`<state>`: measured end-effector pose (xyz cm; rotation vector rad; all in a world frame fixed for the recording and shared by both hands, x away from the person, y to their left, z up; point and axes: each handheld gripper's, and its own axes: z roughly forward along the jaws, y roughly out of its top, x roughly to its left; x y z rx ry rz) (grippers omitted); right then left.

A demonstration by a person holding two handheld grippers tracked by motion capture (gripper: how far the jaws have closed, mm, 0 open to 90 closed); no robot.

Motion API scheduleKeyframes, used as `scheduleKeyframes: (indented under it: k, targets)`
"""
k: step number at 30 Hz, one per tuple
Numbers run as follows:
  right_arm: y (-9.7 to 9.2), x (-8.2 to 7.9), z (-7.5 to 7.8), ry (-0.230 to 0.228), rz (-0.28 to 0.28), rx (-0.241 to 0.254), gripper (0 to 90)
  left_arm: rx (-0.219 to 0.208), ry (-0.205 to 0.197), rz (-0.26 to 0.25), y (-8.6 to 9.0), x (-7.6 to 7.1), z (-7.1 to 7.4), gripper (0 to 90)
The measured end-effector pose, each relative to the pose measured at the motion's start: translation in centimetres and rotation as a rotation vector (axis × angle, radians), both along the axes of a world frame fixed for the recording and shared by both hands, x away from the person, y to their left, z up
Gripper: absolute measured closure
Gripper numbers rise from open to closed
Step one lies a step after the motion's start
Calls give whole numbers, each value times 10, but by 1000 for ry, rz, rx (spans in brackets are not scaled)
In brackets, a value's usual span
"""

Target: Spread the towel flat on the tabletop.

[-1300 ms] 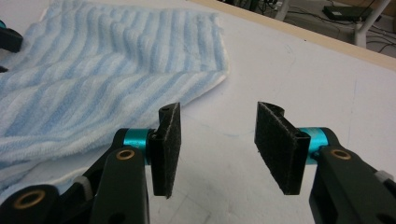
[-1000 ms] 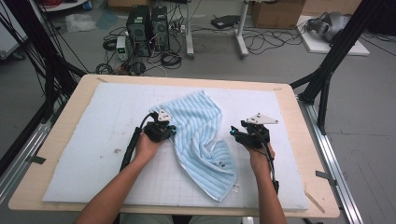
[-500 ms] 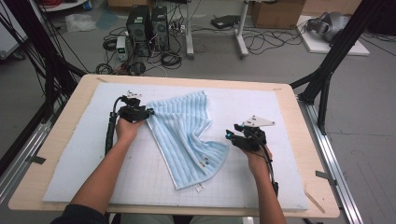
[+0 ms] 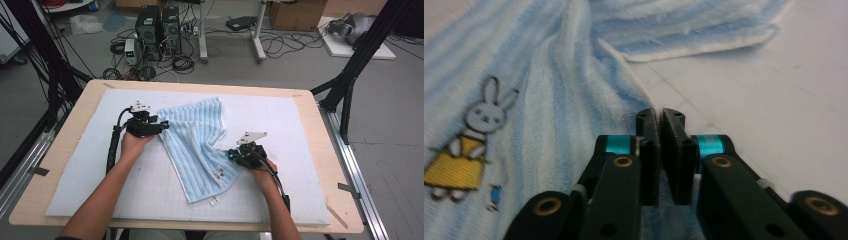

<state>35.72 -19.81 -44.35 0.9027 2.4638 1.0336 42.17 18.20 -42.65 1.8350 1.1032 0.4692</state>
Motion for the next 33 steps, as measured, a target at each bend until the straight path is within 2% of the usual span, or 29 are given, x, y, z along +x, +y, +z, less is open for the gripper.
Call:
scheduleKeyframes:
  k: [4,7,9,11,13,15,16,18,20,21,22,23,24,27,29,30,31,33]
  targets:
    - [-21,-10,6,50,-71,-34,869,1,5,-26,-3,-12,-3,439]
    - [-38,-29,9,78,-82,-53,867,-11,14,-43,-9,-22,-8,442]
    - [-49,-39,9,88,-84,-19,851,7,41,-73,-14,-27,-10,441]
    - [-58,-42,11,64,-101,53,744,4,25,-77,-20,-33,-13,441]
    - [-62,-36,16,34,-146,123,638,53,37,-100,-25,-35,-16,443]
    - [-61,-26,19,-1,-194,136,577,106,49,-109,-29,-35,-21,443]
    - [-59,-20,20,-11,-208,141,566,118,56,-111,-31,-35,-23,442]
    - [-52,-8,21,-21,-218,144,548,142,42,-107,-34,-36,-24,443]
    - [-43,2,19,-24,-220,150,545,180,20,-125,-39,-38,-24,492]
    - [-38,7,17,-19,-214,143,543,179,11,-135,-40,-39,-24,552]
    - [-33,10,14,-9,-214,138,542,186,8,-140,-41,-39,-23,659]
    - [-28,13,11,-4,-208,129,549,207,-3,-131,-41,-39,-23,818]
    - [-23,15,7,9,-203,112,566,200,5,-128,-40,-38,-23,854]
    - [-13,16,-2,49,-185,58,665,228,-8,-67,-30,-30,-20,867]
    - [-11,13,-2,52,-171,71,802,179,7,-21,-18,-22,-21,867]
    - [-8,11,-2,51,-150,68,840,170,14,-14,-15,-18,-22,867]
    - [-4,8,-1,41,-128,41,854,164,11,-8,-15,-15,-22,867]
    - [2,3,1,53,-93,18,859,198,-3,1,-16,-10,-20,868]
